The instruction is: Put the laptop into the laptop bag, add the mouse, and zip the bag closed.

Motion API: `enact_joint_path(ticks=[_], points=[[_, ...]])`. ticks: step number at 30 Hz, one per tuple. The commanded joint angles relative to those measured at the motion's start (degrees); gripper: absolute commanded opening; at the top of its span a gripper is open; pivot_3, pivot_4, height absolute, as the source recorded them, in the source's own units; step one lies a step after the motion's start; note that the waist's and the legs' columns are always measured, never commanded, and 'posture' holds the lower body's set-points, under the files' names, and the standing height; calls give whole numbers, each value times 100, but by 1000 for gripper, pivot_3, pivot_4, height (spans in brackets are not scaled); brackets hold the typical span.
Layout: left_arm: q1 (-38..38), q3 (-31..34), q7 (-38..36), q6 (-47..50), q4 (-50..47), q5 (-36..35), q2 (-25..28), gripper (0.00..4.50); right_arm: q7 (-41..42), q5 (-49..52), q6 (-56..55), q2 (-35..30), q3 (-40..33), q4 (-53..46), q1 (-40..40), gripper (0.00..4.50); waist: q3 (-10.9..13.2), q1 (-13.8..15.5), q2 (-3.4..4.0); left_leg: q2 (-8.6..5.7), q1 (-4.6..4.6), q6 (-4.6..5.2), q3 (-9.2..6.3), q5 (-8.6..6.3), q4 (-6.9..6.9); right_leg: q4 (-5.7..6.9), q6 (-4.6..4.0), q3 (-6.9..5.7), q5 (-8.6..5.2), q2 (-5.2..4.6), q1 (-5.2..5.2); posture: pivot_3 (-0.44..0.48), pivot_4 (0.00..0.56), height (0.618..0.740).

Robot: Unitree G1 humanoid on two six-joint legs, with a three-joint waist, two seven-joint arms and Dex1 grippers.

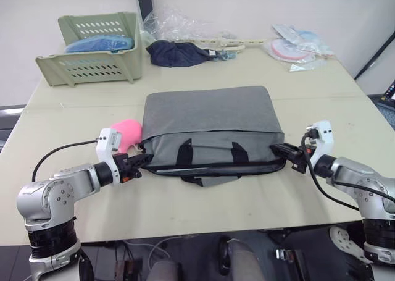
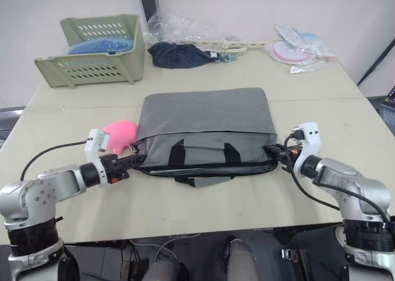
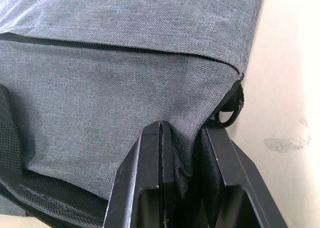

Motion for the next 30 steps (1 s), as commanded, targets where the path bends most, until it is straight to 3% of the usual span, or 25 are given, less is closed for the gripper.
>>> enact_joint_path(ticks=[1,2,5,7,11,12,13,23,30], points=[[17,-166,-105,-4,-89,-222,55,0,134,-7,58,50,42,-244,115,868,0,1,0,0,0,0,0,0,0,0,0,0,0,0,0,0,150,740],[16,-161,-102,-5,-86,-230,54,0,139,-1,67,59,28,-269,140,868,0,1,0,0,0,0,0,0,0,0,0,0,0,0,0,0,150,740],[26,-141,-95,-26,-81,-246,43,1063,146,0,94,77,-9,-349,215,777,1,14,2,0,-1,0,0,0,0,0,0,0,0,0,0,0,150,740],[71,-154,-74,-44,-57,-214,63,1860,141,49,147,98,-54,-393,245,1338,1,25,2,-1,-1,0,0,0,0,-1,0,0,0,-1,0,0,150,740],[191,-320,-66,-73,-25,-146,214,3814,107,113,239,82,-176,-577,314,3148,4,20,8,0,0,0,-1,0,0,1,0,1,0,-1,0,0,150,740],[209,-322,-74,-71,-21,-170,234,4300,97,131,268,69,-222,-627,334,3184,5,20,9,0,1,-1,-1,-1,0,1,0,1,0,-1,0,0,150,740],[215,-314,-79,-72,-19,-198,241,4484,92,140,288,62,-252,-655,346,3184,5,25,11,0,1,-1,-1,-1,0,1,0,1,0,-1,0,0,150,740],[162,-97,-223,-91,154,-346,865,4484,284,263,465,-548,-938,-936,632,3184,19,28,32,-1,-6,-2,0,-1,-1,-1,-2,0,-1,0,-6,0,150,740],[2,83,-562,-234,357,-490,1576,4484,477,535,756,-1188,-1156,-1231,203,3184,37,8,51,0,-11,-3,0,-1,-3,1,-3,0,-2,1,-16,0,150,740]])
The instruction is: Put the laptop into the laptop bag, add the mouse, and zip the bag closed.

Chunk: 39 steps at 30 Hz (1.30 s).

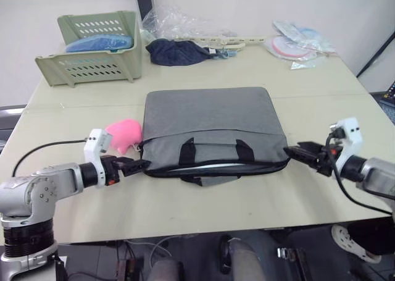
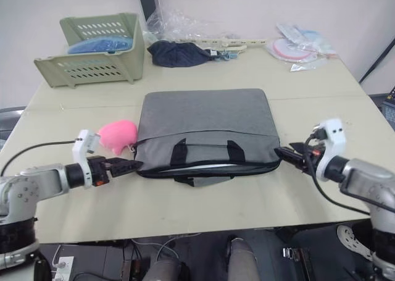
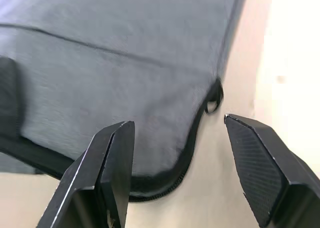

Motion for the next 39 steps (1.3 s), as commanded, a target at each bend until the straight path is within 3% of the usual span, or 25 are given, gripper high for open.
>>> enact_joint_path(ticks=[1,5,11,17,20,25,39], points=[[-132,266,-275,-182,-132,-223,297,4484,147,171,60,-222,-233,-273,-154,3184,1,1,-1,1,-2,0,0,0,0,-1,0,-2,0,1,-2,0,150,740],[-161,697,-605,-372,-264,-540,604,4484,295,490,287,-449,-353,-536,-237,3184,16,35,-6,0,-16,0,-2,0,2,-4,0,-4,0,-1,-10,0,150,740],[333,1506,-1664,-961,-797,-974,1447,4484,310,778,387,-704,-244,-802,-775,3184,25,59,1,0,-56,0,-1,0,9,1,0,-4,0,-1,-53,0,150,740],[-457,1926,-1352,-1517,-589,-1147,1449,4484,34,961,423,-348,238,-1039,-1457,3184,28,112,1,-1,-67,-8,3,5,11,9,-3,-3,2,0,-68,0,150,740],[-401,1861,-1370,-1627,-875,-1249,1386,4500,-101,915,351,-141,371,-995,-1661,2381,28,109,3,0,-66,-9,3,5,12,10,-5,-2,3,1,-68,0,150,740],[-424,1822,-1213,-1746,-1039,-1378,1438,4500,-246,853,266,145,570,-918,-1848,75,28,106,2,-3,-63,-8,3,6,13,5,-5,-11,3,1,-76,0,150,740],[-228,1956,-987,-1838,-1112,-1793,1645,4500,22,-252,-668,852,1633,47,-2560,75,29,-37,4,-1,-59,-8,3,7,12,11,-5,-11,3,3,-76,0,150,740]])
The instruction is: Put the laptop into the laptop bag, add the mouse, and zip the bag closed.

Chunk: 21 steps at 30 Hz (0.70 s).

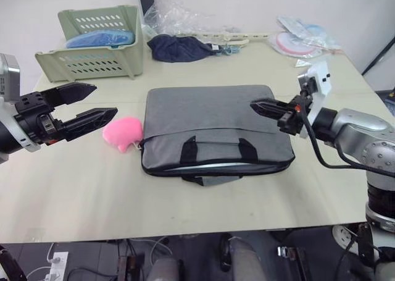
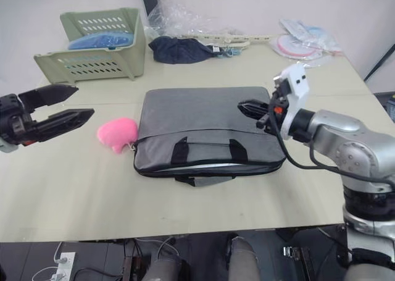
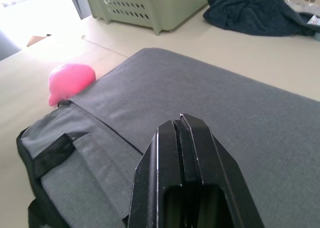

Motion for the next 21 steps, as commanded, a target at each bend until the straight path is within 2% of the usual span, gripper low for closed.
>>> enact_joint_path(ticks=[1,5,14,21], points=[[94,183,22,-174,-109,-153,67,4500,179,-422,-513,188,230,172,-201,75,0,-22,0,0,0,0,1,0,0,-1,0,0,0,0,0,0,150,740],[164,39,6,-320,-79,-140,53,4500,566,-1061,-1262,492,816,661,-261,75,1,-59,2,0,4,-1,2,1,0,1,0,0,0,2,-2,0,150,740],[71,-134,68,-533,35,-120,193,4500,1375,-2013,-2612,1251,1448,2172,-630,75,4,-148,8,-1,10,-2,-4,3,2,7,-2,-3,-1,2,-3,0,150,740],[171,66,187,-476,53,-164,294,4500,1814,-2340,-3073,1651,1535,2867,-956,75,7,-206,13,-1,9,-2,-8,4,3,8,-4,-8,-2,1,-4,0,150,740]])
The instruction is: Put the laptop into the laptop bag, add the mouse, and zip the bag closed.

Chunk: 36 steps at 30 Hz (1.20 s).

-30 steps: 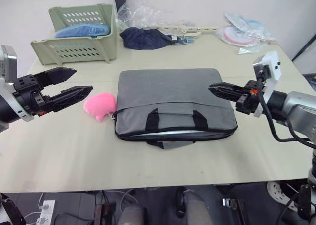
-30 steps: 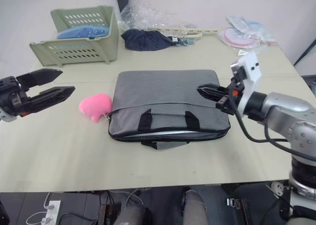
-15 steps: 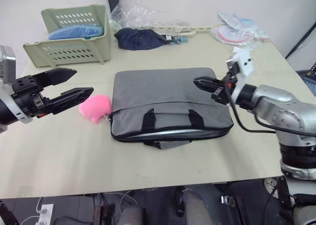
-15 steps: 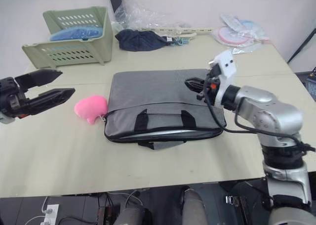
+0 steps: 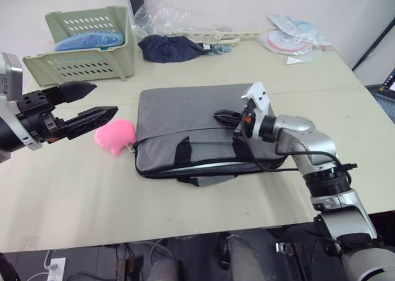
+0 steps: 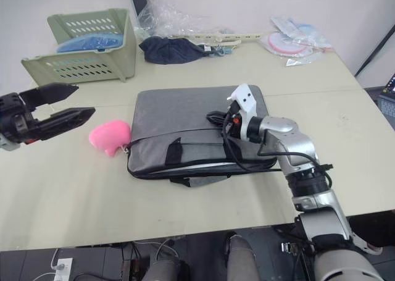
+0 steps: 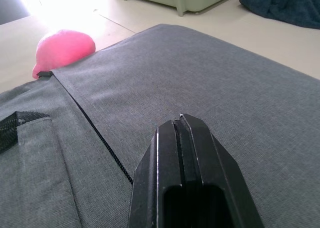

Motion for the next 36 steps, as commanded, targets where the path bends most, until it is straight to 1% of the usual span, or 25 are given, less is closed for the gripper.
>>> enact_joint_path(ticks=[1,3,5,9,12,18,21,24,29,36], points=[[85,316,48,-15,-89,-119,158,4500,255,-138,-345,241,-12,249,-339,75,0,-17,0,0,0,0,0,0,1,1,0,1,0,0,0,0,150,740],[199,337,68,19,-174,-115,181,4500,331,-328,-683,563,82,785,-543,75,0,-86,0,1,1,0,-1,0,1,4,-1,1,0,0,0,0,150,740],[246,343,93,17,-213,-137,206,4500,388,-462,-899,778,92,1114,-661,75,0,-129,0,1,3,-2,-3,1,1,11,-4,1,-2,0,0,0,150,740],[146,298,213,82,-263,-272,236,4500,488,-523,-1069,1038,50,1428,-784,75,1,-133,3,0,6,-4,-16,2,2,21,-7,-2,-4,-2,0,0,150,740],[194,300,235,89,-268,-299,275,4500,562,-618,-1198,1143,60,1613,-689,75,1,-145,3,-1,6,-4,-19,2,2,22,-8,-3,-4,-3,0,0,150,740],[266,309,279,131,-292,-363,311,4500,664,-823,-1364,1216,162,1829,-203,75,-1,-149,0,0,15,-4,-19,2,2,34,-11,1,-6,-3,2,0,150,740],[315,271,289,114,-305,-358,315,4500,725,-944,-1398,1237,257,1948,24,75,-11,-147,-14,2,25,-5,-18,1,2,42,-15,3,-8,-3,6,0,150,740],[304,237,298,90,-292,-365,321,4500,789,-1025,-1437,1257,312,2036,105,75,-21,-144,-30,2,37,-7,-16,0,-1,46,-19,8,-11,-3,12,0,150,740],[292,168,338,68,-307,-371,299,4500,851,-1167,-1471,1276,305,2270,94,75,-38,-136,-59,7,68,-17,-15,-5,-2,84,-52,15,-30,-4,23,0,150,740],[304,106,334,77,-397,-436,310,4500,987,-1348,-1505,1163,305,2525,-18,75,-47,-128,-72,10,79,-22,-23,-7,-2,91,-64,15,-37,-3,35,0,150,740]])
